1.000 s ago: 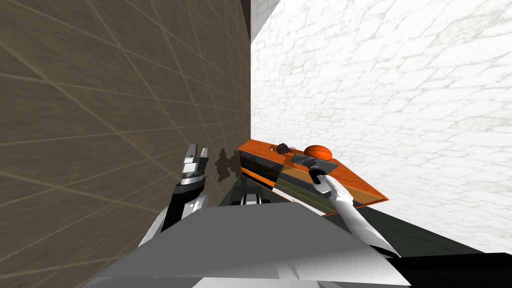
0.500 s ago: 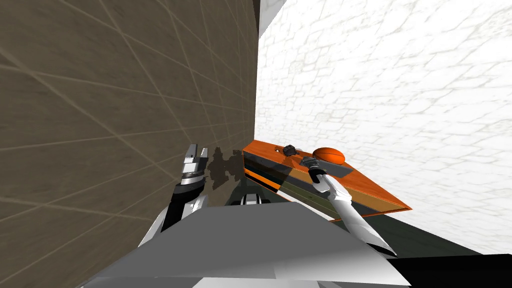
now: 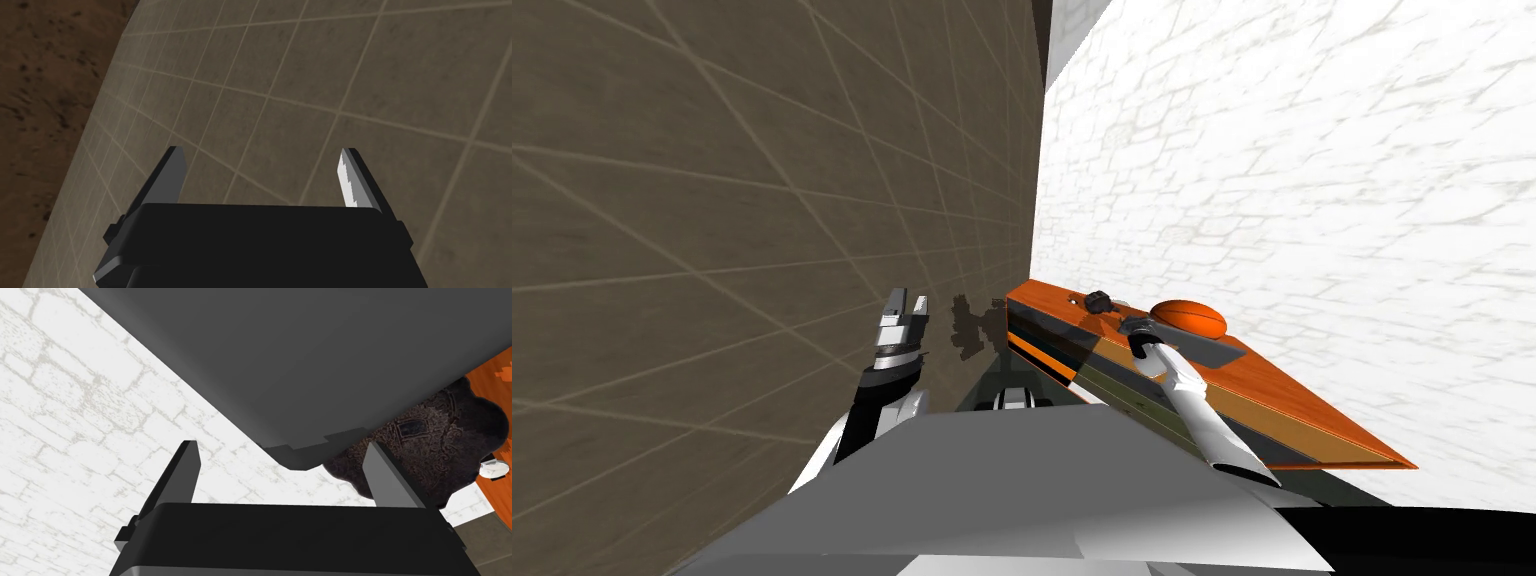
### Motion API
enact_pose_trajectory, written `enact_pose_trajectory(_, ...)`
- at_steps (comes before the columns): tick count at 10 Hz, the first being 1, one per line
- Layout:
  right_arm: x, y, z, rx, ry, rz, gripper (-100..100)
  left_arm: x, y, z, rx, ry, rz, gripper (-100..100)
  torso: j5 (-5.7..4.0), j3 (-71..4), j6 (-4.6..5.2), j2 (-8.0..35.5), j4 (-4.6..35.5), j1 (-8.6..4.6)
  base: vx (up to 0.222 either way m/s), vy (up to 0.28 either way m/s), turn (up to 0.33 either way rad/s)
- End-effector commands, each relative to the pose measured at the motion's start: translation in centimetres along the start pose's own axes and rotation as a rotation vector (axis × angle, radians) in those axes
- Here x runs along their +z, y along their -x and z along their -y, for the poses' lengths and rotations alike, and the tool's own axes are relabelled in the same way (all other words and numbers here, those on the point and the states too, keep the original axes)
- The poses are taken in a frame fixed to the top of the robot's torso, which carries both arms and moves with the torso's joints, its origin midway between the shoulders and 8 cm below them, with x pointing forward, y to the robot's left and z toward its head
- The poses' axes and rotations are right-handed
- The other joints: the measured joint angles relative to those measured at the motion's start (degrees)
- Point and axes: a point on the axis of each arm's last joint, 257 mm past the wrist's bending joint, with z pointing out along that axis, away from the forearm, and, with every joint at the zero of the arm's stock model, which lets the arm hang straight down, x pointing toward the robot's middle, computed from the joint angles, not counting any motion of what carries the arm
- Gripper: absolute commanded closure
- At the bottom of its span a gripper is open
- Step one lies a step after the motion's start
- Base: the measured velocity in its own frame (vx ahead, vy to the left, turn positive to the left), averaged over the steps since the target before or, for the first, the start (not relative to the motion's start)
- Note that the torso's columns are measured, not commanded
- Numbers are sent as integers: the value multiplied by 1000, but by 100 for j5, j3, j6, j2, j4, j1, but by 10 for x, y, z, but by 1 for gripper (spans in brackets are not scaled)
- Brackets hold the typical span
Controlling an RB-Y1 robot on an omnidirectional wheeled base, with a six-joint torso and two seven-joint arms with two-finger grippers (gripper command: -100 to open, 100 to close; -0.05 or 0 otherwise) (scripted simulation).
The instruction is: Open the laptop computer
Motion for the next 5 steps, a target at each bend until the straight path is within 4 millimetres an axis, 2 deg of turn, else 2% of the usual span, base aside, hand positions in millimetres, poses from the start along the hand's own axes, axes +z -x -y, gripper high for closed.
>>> enact_pose_trajectory(1,6,-6,10,0,-39,-42,-100,0,0,0,0,0,0,0,0,-5,0,-8,-2,3,-101,-58,208)
enact_pose_trajectory(2,5,-4,7,0,-30,-32,-100,0,0,0,0,0,0,0,1,-6,-2,-10,-4,8,-43,-23,44)
enact_pose_trajectory(3,2,-3,4,-1,-16,-17,100,0,0,0,0,0,0,0,2,-11,3,-18,-6,12,39,23,-220)
enact_pose_trajectory(4,0,-1,1,-1,-4,-4,100,0,0,0,0,0,0,0,11,-12,21,-19,-2,17,95,56,-289)
enact_pose_trajectory(5,-4,3,-5,-1,19,20,100,0,0,0,0,0,0,0,3,-12,0,-20,-7,19,136,95,-331)
